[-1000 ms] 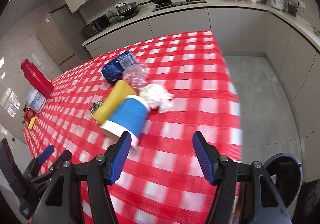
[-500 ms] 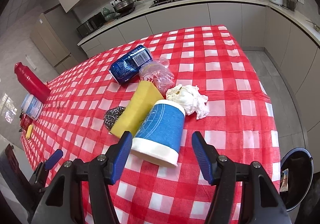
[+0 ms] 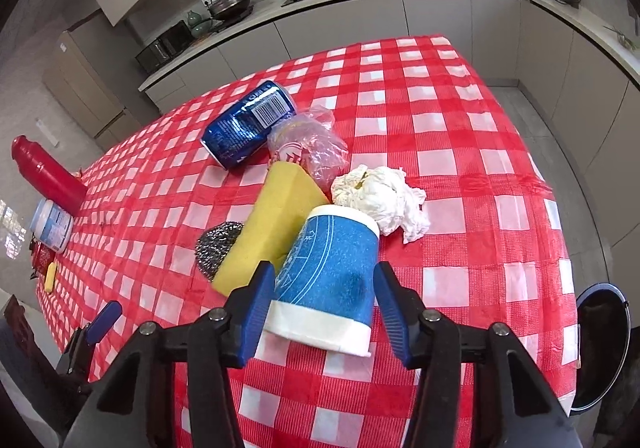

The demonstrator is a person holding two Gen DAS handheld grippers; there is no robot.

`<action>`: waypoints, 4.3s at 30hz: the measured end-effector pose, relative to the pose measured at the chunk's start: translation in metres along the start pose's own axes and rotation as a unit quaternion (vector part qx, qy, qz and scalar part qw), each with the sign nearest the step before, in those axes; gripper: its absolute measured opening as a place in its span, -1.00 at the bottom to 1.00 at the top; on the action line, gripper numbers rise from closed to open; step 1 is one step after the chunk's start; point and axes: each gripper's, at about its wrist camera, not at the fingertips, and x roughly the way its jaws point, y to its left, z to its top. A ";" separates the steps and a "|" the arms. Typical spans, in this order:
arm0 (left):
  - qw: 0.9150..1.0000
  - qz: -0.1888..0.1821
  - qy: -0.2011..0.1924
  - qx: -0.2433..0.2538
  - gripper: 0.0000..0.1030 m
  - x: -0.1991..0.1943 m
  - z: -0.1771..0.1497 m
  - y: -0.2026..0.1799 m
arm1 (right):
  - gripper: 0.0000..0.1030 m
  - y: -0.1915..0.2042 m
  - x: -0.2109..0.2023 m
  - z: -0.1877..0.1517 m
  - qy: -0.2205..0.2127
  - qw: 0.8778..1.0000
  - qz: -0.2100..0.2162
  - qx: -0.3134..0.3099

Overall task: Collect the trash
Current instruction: 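Grasp the blue cup with right tool while left tool grasps steel scrubber, then carry the blue cup and steel scrubber over the black bin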

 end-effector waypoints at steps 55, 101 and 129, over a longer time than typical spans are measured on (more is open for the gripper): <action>0.996 -0.080 0.026 0.035 0.04 0.051 0.033 -0.044 | 0.18 -0.054 -0.023 0.009 -0.023 0.999 0.003 0.027; 1.000 -0.011 -0.013 0.023 0.05 -0.014 -0.011 -0.131 | 0.18 -0.091 -0.076 -0.031 -0.082 0.989 -0.076 -0.098; 0.989 -0.110 0.004 0.104 0.05 -0.010 -0.061 -0.382 | 0.18 -0.355 -0.176 -0.090 -0.085 0.985 -0.151 0.018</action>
